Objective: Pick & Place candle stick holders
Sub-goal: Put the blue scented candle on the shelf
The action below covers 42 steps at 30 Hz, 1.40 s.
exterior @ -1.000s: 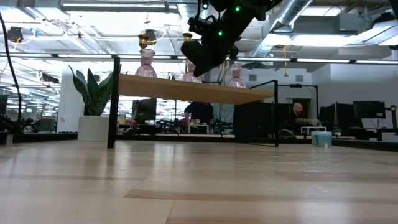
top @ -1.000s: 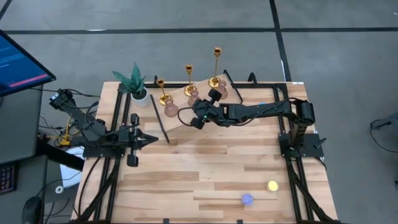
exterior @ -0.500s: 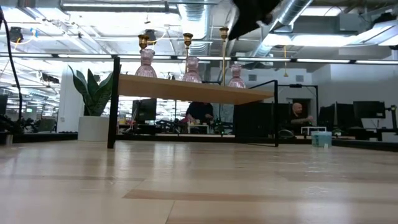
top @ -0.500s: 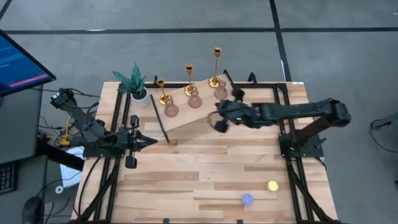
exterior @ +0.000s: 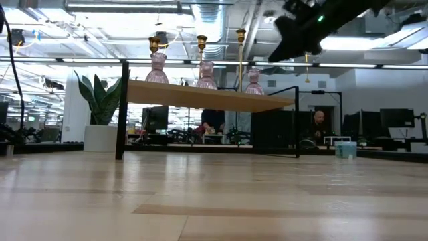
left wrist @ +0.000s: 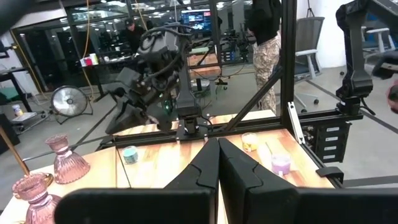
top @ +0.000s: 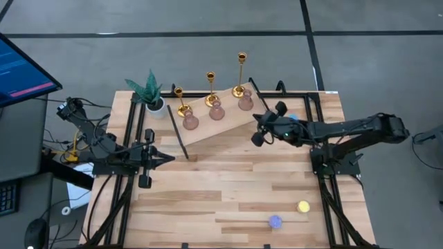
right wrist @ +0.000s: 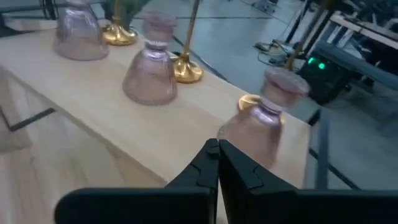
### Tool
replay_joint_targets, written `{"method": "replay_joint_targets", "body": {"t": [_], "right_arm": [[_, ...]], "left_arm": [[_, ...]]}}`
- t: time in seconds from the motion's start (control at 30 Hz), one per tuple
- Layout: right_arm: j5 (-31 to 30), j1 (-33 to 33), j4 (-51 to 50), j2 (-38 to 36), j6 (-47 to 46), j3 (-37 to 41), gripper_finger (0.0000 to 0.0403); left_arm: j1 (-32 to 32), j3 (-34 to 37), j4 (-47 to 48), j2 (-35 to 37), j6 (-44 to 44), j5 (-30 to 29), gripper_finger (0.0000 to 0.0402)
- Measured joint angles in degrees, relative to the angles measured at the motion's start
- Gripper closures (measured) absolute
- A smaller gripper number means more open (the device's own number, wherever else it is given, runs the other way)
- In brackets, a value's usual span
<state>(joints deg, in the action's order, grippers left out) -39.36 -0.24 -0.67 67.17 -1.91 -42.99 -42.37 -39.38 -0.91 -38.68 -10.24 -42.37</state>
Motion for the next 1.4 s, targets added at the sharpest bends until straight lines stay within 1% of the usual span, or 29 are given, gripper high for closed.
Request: {"method": "replay_joint_targets", "body": {"t": [0.1,0.17,0.23,0.3,0.37,0.43,0.47,0.53,0.6,0.67,0.7,0.8,0.87,0.93,1.0,1.03,1.13,1.2,1.3,1.4], "right_arm": [[-2.06,3.38,-6.78,-2.36,-4.41,-3.32,0.0403],[-2.32,5.78,-15.52,-3.52,-9.07,-7.1,0.0403],[-2.52,7.73,-26.11,-3.48,-14.24,-12.3,0.0403],[-2.57,9.04,-40.48,-2.58,-20.85,-18.45,0.04],[-1.96,9.14,-55.99,0.0,-29.77,-24.34,0.039],[1.25,7.86,-70.89,2.59,-36.44,-28.56,0.0369],[3.11,6.9,-76.66,3.78,-39.31,-30.25,0.0353],[8.08,4.25,-84.43,5.47,-43.12,-32.56,0.0313],[13.88,1.28,-89.74,6.35,-43.31,-32.89,0.0262],[17.45,-1.66,-88.87,7.08,-41.73,-32.5,0.0204],[18.24,-3.33,-88.69,7.26,-40.8,-31.89,0.0175],[18.31,-8.93,-88.64,8.58,-39.68,-31.19,0.0093],[18.15,-13.85,-88.63,9.51,-38.23,-30.07,0.005],[18.19,-18.59,-87.09,9.73,-35.88,-29.56,0.0019],[19.51,-23.83,-84.47,9.88,-32.67,-28.02,0.0008],[20.42,-26.27,-83.27,9.76,-30.7,-27.07,0.0009],[24.34,-31.65,-79.41,8.51,-27.32,-24.22,0.0022],[26.9,-34.79,-75.52,7.46,-25.06,-20.78,0.0028],[30.05,-37.58,-69.17,5.48,-24.48,-16.59,0.0032],[30.69,-39.91,-64.94,4.93,-24.62,-12.86,0.0032]], "left_arm": [[0.0,0.0,-0.01,0.02,-0.02,0.39,0.0399],[0.0,0.0,-0.02,0.0,-0.02,0.94,0.0399],[0.0,0.0,-0.02,-0.03,-0.02,0.98,0.0399],[0.0,0.0,-0.02,-0.07,0.03,0.94,0.0399],[0.0,0.0,-0.04,-0.07,0.45,0.94,0.0399],[0.0,0.0,-0.07,-0.07,1.85,0.94,0.0398],[0.0,0.0,-0.06,-0.07,2.36,0.94,0.0397],[0.0,0.0,-0.04,-0.08,3.13,0.92,0.0389],[0.0,0.0,-0.05,-0.08,3.96,0.93,0.0373],[0.0,0.0,-0.02,-0.09,4.76,1.28,0.0351],[0.0,0.0,-0.04,-0.09,5.04,1.91,0.0338],[0.0,0.0,-0.06,-0.1,6.36,2.33,0.0299],[0.0,0.0,-0.16,-0.11,7.3,2.35,0.0272],[0.0,0.0,-0.37,-0.09,8.46,2.34,0.0247],[0.0,0.0,-0.35,-0.11,9.23,2.34,0.0225],[0.0,0.0,-0.35,-0.11,9.5,2.34,0.0215],[0.01,0.0,-0.36,-0.07,11.12,2.34,0.0191],[0.0,0.0,-0.33,-0.07,12.06,2.34,0.018],[0.0,0.0,-0.25,-0.07,12.59,2.35,0.0171],[0.0,0.0,-0.23,-0.07,12.75,2.32,0.0167]]}}
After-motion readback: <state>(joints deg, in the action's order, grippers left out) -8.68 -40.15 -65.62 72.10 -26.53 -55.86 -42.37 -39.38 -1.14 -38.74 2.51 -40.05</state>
